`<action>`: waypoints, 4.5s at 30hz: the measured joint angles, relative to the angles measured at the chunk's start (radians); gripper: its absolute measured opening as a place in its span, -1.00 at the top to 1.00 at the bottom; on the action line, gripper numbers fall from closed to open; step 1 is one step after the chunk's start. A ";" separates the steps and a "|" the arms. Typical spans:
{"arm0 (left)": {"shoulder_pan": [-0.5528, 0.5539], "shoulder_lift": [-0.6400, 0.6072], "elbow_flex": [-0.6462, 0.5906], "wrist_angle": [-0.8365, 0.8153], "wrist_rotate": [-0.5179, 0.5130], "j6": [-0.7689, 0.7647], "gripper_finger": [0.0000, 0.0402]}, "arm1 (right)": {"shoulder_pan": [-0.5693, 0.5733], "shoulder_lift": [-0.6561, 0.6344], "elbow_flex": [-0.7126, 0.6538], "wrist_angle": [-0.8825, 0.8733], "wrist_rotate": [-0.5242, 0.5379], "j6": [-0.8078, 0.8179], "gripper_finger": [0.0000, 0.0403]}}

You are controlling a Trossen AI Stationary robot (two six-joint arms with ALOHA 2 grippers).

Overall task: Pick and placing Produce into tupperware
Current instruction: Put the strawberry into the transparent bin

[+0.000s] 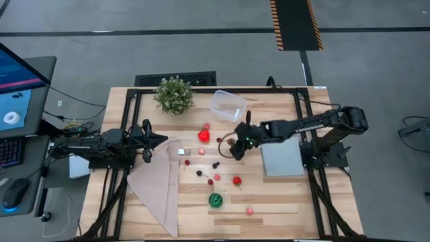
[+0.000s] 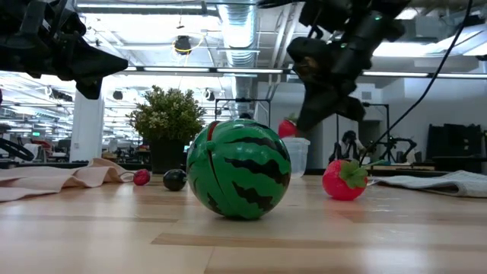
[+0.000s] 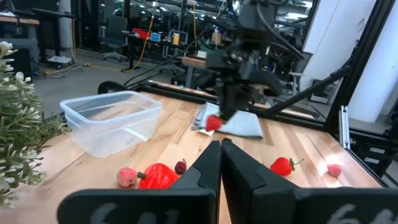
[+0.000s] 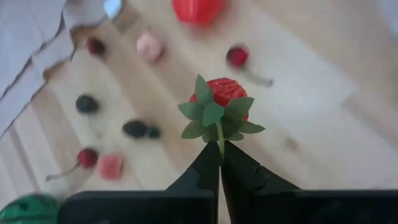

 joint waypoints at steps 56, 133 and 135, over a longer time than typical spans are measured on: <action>0.000 0.000 0.000 0.001 0.001 0.000 1.00 | -0.100 0.000 0.136 -0.230 -0.067 -0.054 0.74; 0.000 0.004 0.000 0.010 -0.013 -0.011 1.00 | 0.447 0.268 0.139 -0.064 -0.087 0.536 0.71; 0.000 0.004 0.000 0.010 -0.013 -0.011 1.00 | 0.442 0.268 0.139 -0.063 -0.086 0.518 0.86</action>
